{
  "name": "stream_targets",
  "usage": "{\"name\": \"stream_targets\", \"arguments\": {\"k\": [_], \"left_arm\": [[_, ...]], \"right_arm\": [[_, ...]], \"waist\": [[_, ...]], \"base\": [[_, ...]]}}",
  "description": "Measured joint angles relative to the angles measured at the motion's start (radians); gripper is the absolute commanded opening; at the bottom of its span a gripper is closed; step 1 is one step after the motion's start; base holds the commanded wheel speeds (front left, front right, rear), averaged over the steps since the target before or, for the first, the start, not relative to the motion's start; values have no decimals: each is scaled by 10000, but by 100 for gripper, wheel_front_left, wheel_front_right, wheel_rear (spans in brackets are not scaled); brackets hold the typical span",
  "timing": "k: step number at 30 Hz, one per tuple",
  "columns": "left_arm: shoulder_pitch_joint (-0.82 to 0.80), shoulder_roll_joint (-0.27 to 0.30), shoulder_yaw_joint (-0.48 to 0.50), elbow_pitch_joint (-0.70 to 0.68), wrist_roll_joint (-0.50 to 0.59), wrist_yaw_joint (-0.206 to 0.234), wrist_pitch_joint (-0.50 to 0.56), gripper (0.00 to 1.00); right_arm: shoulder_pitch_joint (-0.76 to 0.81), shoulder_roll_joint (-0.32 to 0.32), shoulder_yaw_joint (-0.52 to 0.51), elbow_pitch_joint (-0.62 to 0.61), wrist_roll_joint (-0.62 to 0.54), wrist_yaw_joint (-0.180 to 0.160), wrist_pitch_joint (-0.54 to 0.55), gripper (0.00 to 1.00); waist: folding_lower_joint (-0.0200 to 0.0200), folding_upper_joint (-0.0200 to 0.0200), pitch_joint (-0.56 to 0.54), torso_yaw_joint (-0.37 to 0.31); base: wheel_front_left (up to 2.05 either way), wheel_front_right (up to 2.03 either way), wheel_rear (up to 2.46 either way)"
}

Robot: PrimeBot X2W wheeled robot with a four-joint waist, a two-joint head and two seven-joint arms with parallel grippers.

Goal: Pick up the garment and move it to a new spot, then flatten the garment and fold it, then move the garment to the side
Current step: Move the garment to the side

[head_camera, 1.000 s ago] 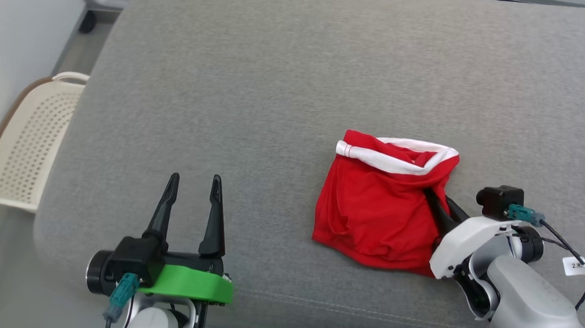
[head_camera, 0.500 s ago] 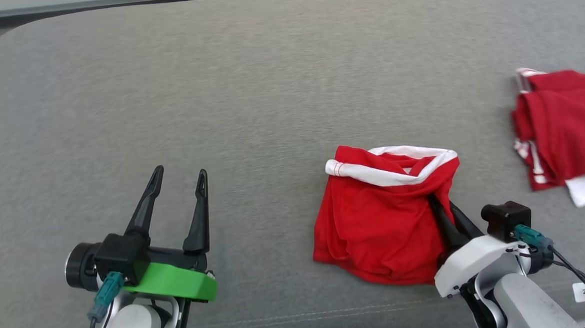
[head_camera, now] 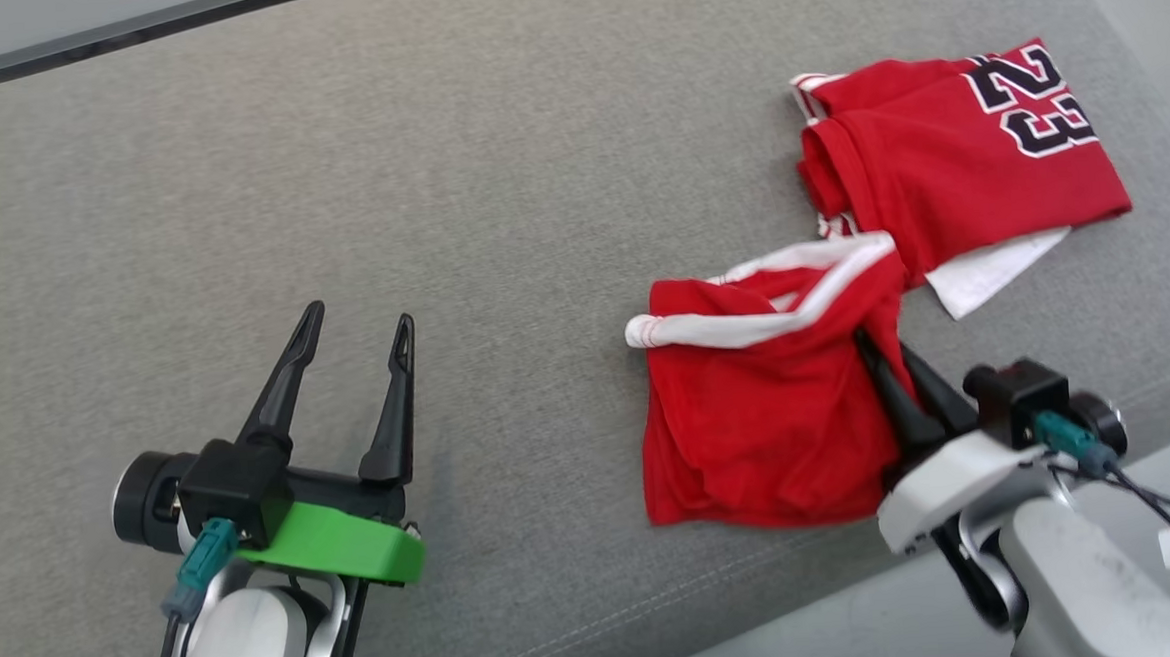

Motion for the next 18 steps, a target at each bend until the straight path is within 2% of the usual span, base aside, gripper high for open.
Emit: {"name": "stream_targets", "arguments": {"k": [8, 12, 18], "left_arm": [[-375, 142, -136, -178, 29, -23, 150, 100], [-558, 194, -261, -203, 31, -94, 161, 100], [-809, 190, -337, -186, 21, -130, 146, 100]], "right_arm": [[-2281, -1386, 859, 209, 38, 2, -2, 0], [-3503, -2117, 1524, 614, 508, 2, -2, 0], [-4888, -2863, 2245, 1325, 1243, 2, -2, 0]], "waist": [[0, 0, 693, -475], [1, 0, 1036, -455], [1, 0, 1392, -165]], "base": [[0, 0, 0], [0, 0, 0], [0, 0, 0]]}}
